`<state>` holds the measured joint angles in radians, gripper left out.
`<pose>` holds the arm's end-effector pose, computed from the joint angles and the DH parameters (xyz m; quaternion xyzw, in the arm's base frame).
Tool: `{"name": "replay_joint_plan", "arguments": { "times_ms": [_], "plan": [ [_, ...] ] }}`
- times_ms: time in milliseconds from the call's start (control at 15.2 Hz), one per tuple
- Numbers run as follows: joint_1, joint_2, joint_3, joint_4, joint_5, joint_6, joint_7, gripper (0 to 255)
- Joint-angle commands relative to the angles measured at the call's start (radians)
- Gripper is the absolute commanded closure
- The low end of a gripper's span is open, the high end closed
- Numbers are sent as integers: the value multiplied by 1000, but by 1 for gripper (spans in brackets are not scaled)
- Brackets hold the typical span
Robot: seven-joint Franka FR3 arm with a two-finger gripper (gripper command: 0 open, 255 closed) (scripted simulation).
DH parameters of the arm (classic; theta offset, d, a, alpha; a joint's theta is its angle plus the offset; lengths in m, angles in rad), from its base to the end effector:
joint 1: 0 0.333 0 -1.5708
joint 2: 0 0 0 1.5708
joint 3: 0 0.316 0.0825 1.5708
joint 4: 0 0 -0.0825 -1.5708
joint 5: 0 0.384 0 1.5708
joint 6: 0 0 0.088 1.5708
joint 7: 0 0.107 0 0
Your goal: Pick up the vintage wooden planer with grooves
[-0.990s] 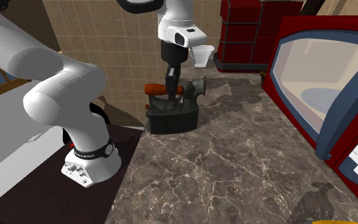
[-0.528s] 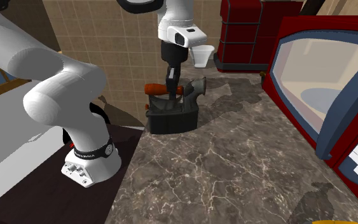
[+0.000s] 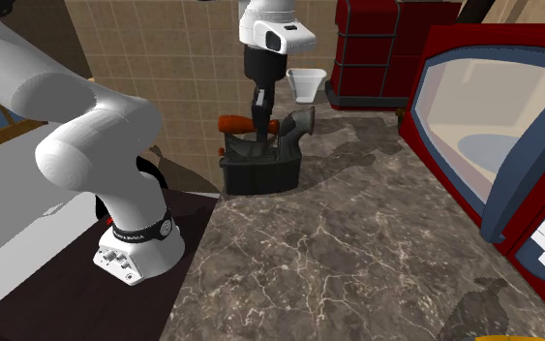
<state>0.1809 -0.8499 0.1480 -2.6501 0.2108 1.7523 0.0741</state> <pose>0.2727 0.1151 0.4828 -0.9954 -0.0790 0.0333 0.0425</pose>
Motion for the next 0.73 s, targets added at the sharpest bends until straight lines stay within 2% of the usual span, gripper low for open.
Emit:
{"name": "replay_joint_plan", "arguments": {
  "times_ms": [0, 528, 660],
  "plan": [
    [-2, 0, -4, 29, -4, -27, 2, 255],
    [-6, 8, -16, 140, -17, -130, 13, 255],
    [-6, 9, -16, 142, -17, -132, 13, 255]
  ]
}}
